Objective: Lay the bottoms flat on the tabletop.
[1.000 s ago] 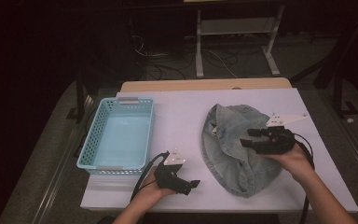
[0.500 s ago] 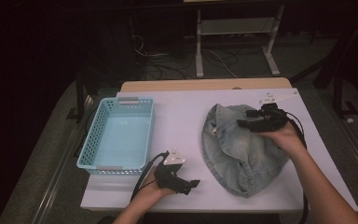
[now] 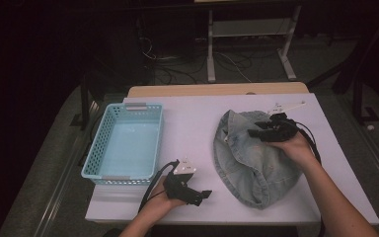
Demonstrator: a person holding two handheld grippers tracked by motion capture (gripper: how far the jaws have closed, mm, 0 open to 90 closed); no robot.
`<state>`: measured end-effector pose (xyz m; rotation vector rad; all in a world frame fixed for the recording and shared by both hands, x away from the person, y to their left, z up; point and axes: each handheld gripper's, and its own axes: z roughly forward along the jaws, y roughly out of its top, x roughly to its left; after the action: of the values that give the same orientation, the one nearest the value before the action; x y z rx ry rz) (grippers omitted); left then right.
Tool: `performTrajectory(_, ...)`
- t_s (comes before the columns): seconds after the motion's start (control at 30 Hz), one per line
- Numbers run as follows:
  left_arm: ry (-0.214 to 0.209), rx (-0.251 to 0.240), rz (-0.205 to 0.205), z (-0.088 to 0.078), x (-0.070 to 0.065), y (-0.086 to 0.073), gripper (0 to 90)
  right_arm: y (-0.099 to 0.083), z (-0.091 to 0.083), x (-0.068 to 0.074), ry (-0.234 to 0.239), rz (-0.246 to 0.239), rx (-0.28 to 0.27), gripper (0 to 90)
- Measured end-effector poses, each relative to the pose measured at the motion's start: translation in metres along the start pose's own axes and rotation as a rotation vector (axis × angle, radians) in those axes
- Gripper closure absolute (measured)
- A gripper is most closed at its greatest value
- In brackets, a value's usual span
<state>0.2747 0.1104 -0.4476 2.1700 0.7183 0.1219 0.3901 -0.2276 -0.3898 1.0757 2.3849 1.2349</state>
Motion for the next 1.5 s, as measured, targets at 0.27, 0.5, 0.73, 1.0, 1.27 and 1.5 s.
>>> performTrajectory(0.27,0.001,-0.001,0.002,-0.001,0.000,0.000,6.9,-0.001,-0.009,0.003,0.020,-0.019,-0.045,73.3)
performTrajectory(0.5,0.001,-0.006,0.001,-0.002,0.001,0.000,6.9,-0.001,-0.019,0.008,0.050,-0.039,-0.068,77.0)
performTrajectory(0.73,0.005,-0.008,-0.002,-0.003,0.001,0.000,6.9,-0.001,-0.033,0.016,0.078,-0.041,-0.097,78.0)
performTrajectory(1.0,0.007,-0.005,-0.004,-0.003,0.002,-0.001,6.9,-0.009,-0.041,0.033,0.132,-0.072,-0.094,78.4)
performTrajectory(1.27,0.009,-0.012,-0.010,-0.003,0.002,-0.001,6.9,-0.017,-0.049,0.048,0.176,-0.101,-0.099,78.6)
performTrajectory(1.5,0.007,-0.012,-0.009,-0.004,0.002,-0.001,6.9,-0.029,-0.050,0.061,0.209,-0.124,-0.078,78.6)
